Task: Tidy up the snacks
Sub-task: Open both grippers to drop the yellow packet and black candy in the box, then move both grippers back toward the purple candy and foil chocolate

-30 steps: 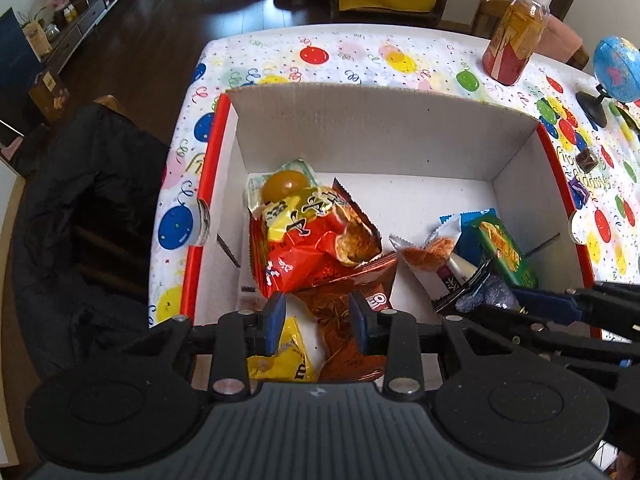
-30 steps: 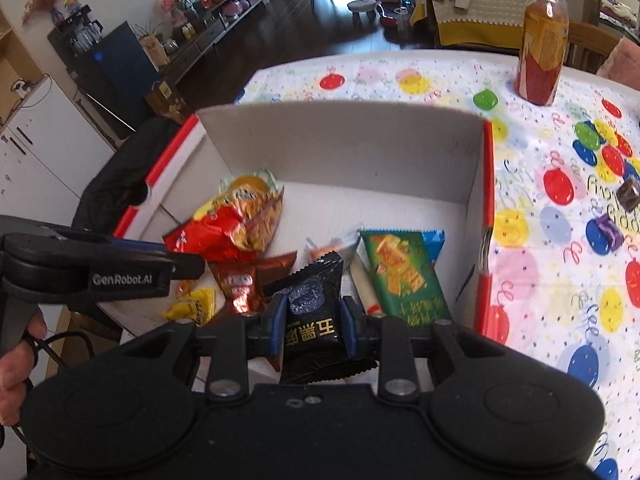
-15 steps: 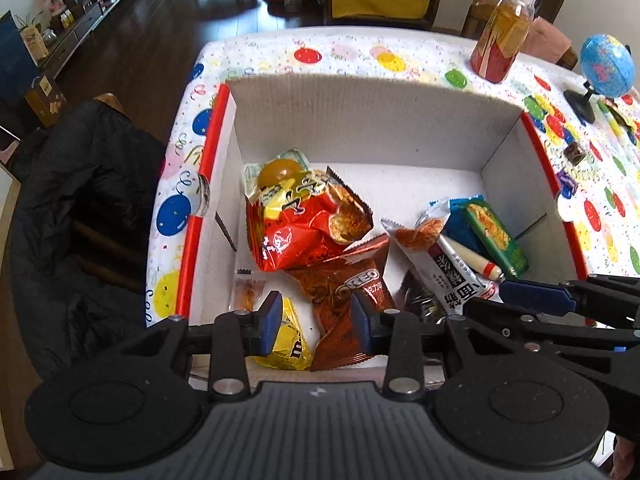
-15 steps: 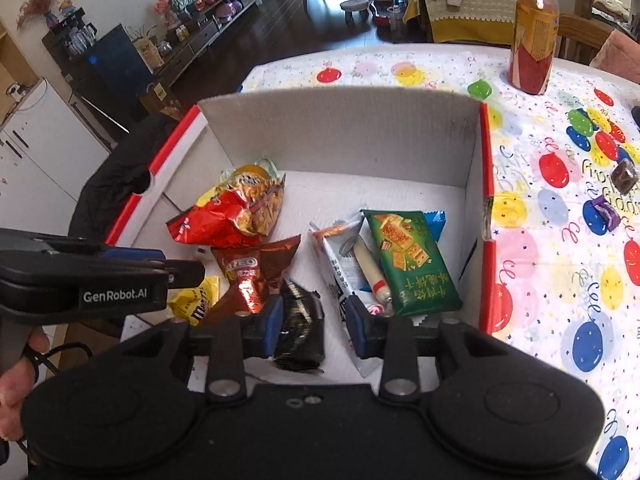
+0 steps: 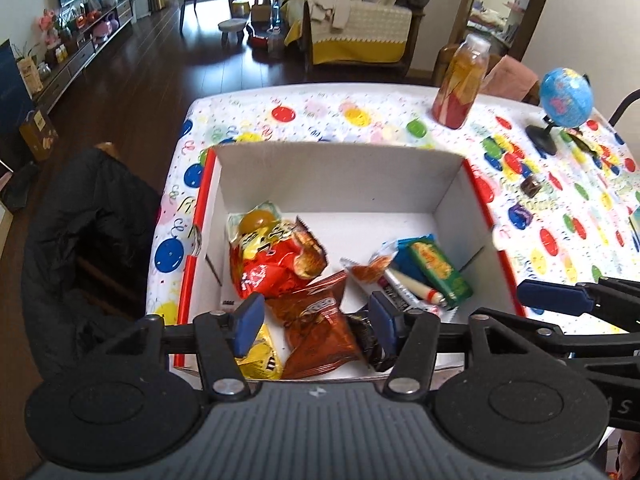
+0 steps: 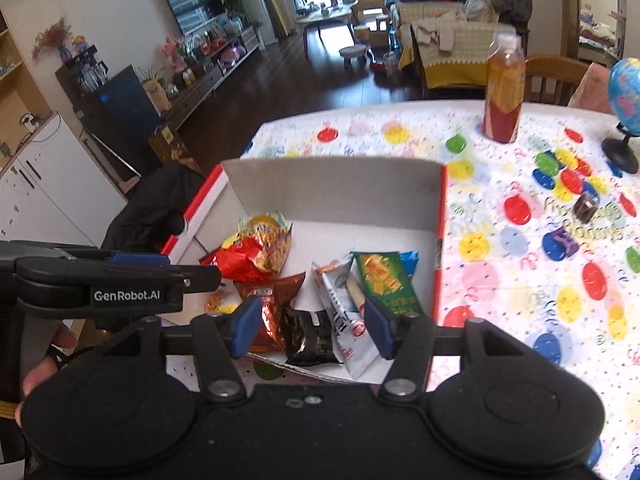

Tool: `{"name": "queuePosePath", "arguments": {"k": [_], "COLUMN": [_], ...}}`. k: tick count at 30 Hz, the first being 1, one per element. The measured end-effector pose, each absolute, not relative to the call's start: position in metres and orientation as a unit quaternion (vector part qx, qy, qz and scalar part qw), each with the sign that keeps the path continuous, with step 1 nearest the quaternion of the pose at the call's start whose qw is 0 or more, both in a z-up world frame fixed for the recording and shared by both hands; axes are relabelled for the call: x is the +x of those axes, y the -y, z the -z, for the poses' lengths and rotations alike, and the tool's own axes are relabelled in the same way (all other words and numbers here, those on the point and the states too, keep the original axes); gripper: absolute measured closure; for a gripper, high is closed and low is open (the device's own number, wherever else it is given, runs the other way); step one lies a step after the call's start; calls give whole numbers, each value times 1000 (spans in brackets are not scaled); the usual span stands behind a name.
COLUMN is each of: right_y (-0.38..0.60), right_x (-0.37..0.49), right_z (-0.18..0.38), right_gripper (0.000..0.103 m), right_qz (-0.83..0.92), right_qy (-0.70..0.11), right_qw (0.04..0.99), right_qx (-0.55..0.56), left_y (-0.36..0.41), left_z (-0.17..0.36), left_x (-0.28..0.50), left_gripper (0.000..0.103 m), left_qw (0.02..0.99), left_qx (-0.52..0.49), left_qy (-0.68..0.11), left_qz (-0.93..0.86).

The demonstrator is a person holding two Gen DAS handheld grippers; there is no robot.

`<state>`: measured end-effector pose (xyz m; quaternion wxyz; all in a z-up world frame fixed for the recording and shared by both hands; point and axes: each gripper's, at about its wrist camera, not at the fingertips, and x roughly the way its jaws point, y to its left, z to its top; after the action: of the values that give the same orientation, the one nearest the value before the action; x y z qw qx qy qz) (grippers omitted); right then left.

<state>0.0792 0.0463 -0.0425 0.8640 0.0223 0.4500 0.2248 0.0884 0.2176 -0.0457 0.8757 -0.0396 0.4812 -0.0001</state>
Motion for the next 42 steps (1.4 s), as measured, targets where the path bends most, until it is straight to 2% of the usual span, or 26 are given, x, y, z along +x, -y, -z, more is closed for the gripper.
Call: {"name": "queuePosePath", "arguments": {"k": [5,7,12,15,19,21,23,24,25,27,30,42], "right_y": [-31,-25,-6,6,21,31,42,48,54,66,86,168], "right_x": [74,72,72,72,74,77,80,82,84,88,95,142], "right_z": [31,27,20,16,14,14,13,13,13,13,12,19], "right_gripper": [37,33,24,23,14,13,11,9,1,0,0,0], "right_qz": [-214,-209,-191,-182,-169,-163,-157,-154,-152,-148,-147,-150], "right_qy": [-436,-432,-425,-419,-413,-412,-409,-408,-406,-404,-398,-376], "right_qw": [874,877,884,889,895,896,898,900,901,902,905,914], "right_qx": [28,31,35,33,27,26,25,25,24,21,14,-19], "left_y": [-203,-197,-180,-167,-147,-135,-123,-116,-110,-96,-78,-3], "left_z": [34,30,23,20,17,17,18,18,18,19,21,34], "left_x": [85,84,85,88,92,95,99,101,104,109,116,161], "left_gripper": [45,39,37,26,21,15,15,15,15,13,2,2], "left_qw": [882,885,889,890,890,890,890,889,889,888,888,884], "left_qx": [-32,-30,-25,-22,-17,-13,-11,-9,-7,-6,-9,-33], "left_qy": [-470,-465,-458,-455,-454,-453,-454,-455,-456,-457,-457,-466], "left_qz": [6,9,18,24,35,39,41,41,41,42,42,-3]}}
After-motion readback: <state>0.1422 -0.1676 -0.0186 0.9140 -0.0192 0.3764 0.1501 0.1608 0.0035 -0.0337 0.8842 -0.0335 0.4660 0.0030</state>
